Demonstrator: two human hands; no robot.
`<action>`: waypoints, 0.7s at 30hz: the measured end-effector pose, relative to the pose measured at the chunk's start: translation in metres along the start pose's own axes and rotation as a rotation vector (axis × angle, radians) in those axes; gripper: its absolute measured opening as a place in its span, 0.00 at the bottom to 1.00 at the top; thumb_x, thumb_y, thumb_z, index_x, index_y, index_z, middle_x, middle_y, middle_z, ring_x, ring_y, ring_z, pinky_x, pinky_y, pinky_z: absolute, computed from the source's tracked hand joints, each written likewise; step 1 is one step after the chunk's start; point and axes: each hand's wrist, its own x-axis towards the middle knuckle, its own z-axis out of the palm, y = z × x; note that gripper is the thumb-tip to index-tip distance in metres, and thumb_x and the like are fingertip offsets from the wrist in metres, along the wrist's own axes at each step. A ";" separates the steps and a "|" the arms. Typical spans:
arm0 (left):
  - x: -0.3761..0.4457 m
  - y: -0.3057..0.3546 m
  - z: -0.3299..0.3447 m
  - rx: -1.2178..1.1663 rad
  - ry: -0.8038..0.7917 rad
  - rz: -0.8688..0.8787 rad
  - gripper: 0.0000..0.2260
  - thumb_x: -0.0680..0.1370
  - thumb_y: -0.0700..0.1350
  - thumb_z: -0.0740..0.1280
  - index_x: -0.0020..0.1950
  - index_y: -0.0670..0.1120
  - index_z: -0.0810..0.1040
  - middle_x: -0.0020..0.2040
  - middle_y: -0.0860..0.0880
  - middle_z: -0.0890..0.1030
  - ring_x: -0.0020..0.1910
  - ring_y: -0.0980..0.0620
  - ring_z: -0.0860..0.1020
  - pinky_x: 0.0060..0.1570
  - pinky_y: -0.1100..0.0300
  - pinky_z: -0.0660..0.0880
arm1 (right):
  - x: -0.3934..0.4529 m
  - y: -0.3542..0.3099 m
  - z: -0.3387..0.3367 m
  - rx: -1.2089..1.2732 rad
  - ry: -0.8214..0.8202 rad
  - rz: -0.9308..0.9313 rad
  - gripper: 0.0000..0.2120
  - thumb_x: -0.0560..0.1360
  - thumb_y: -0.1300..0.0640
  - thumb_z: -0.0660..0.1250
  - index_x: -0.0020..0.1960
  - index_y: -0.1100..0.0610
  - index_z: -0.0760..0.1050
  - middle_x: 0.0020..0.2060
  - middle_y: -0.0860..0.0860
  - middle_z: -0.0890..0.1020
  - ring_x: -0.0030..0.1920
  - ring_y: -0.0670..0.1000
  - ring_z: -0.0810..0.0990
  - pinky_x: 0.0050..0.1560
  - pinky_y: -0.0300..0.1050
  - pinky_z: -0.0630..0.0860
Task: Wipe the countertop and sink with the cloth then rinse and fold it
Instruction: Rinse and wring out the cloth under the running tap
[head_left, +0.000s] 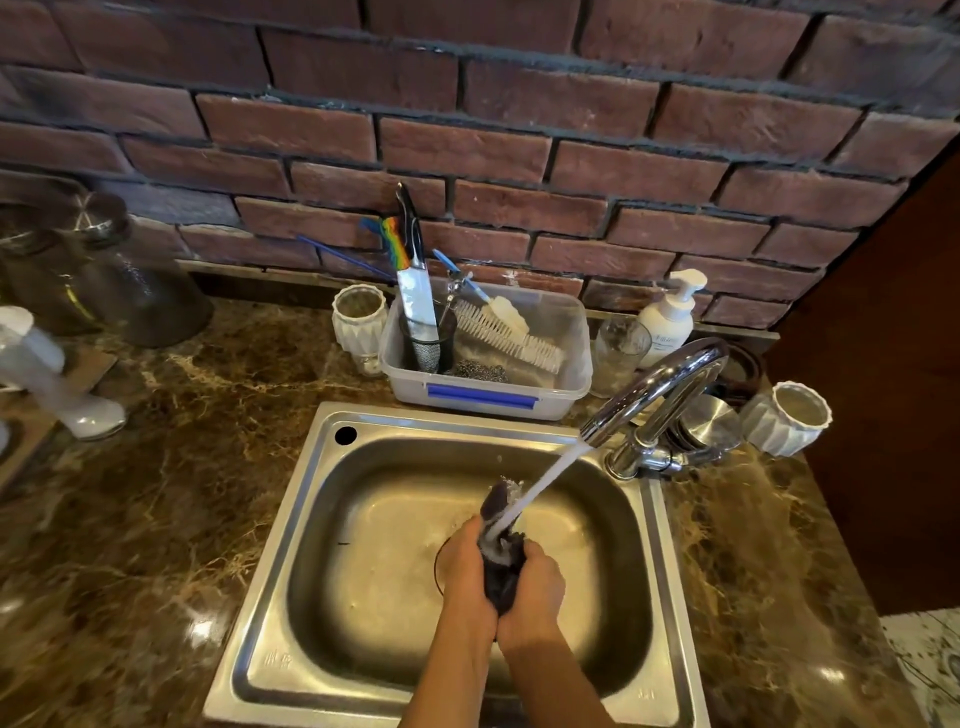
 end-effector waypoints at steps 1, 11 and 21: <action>0.000 -0.001 -0.002 0.019 -0.010 0.009 0.15 0.75 0.49 0.71 0.56 0.42 0.86 0.52 0.38 0.86 0.53 0.37 0.83 0.58 0.44 0.80 | 0.001 0.003 0.000 0.112 -0.067 0.057 0.17 0.81 0.54 0.62 0.63 0.64 0.78 0.57 0.60 0.84 0.56 0.60 0.82 0.53 0.57 0.83; 0.011 0.008 -0.022 0.480 0.139 -0.022 0.14 0.79 0.53 0.68 0.52 0.43 0.83 0.48 0.39 0.85 0.45 0.42 0.84 0.35 0.55 0.80 | 0.020 -0.012 0.007 -0.304 -0.204 0.014 0.13 0.77 0.53 0.71 0.50 0.64 0.84 0.47 0.63 0.86 0.50 0.62 0.85 0.51 0.57 0.82; 0.033 0.000 -0.009 0.271 0.154 -0.121 0.26 0.79 0.62 0.59 0.51 0.42 0.84 0.48 0.37 0.85 0.48 0.38 0.84 0.47 0.45 0.82 | 0.018 -0.010 0.005 -0.531 -0.151 -0.442 0.10 0.79 0.68 0.63 0.54 0.55 0.76 0.45 0.56 0.84 0.48 0.57 0.84 0.52 0.52 0.83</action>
